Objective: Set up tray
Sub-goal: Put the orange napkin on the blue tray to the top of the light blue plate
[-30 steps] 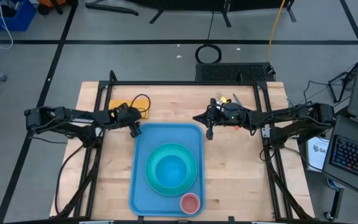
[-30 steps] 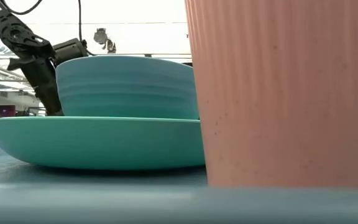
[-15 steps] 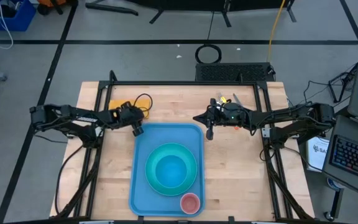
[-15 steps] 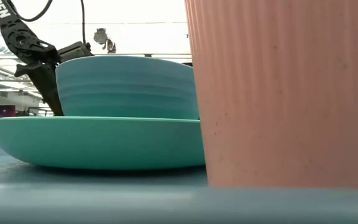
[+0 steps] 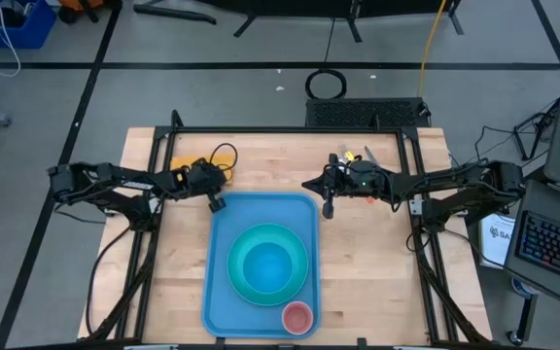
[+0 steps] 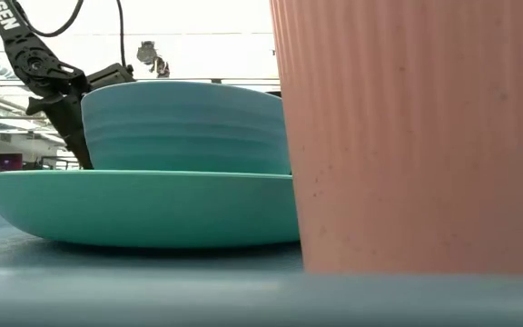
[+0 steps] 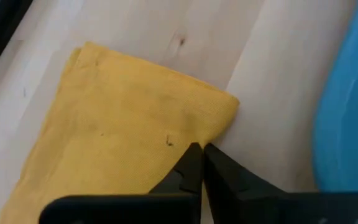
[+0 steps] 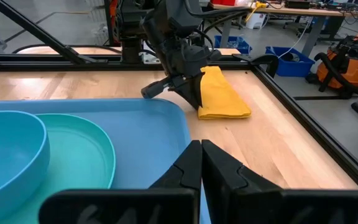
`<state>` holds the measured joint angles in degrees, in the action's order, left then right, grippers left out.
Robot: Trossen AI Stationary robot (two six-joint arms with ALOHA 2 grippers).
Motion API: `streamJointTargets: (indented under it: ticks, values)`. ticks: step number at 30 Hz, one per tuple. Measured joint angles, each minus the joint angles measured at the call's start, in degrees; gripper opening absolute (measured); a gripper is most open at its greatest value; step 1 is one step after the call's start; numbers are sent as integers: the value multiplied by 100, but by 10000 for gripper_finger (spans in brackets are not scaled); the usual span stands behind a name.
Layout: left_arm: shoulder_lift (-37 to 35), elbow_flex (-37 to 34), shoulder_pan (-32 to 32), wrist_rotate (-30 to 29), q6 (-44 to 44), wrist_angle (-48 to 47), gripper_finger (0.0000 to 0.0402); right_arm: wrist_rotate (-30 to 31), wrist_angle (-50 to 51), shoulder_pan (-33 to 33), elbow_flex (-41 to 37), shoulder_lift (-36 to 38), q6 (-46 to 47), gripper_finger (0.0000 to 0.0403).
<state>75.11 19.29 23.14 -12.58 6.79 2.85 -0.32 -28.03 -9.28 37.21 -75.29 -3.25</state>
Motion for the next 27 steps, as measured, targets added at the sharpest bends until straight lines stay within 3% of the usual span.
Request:
streamJointTargets:
  ticks: [14,20,27]
  values:
    - [-69,0,-135,57,39,179,3,7,2,-1,0,0,0,0]
    - [-427,0,-234,66,48,144,2,13,2,-2,0,0,-34,0]
    - [-986,0,-266,867,-114,117,1,17,4,-1,0,0,-45,0]
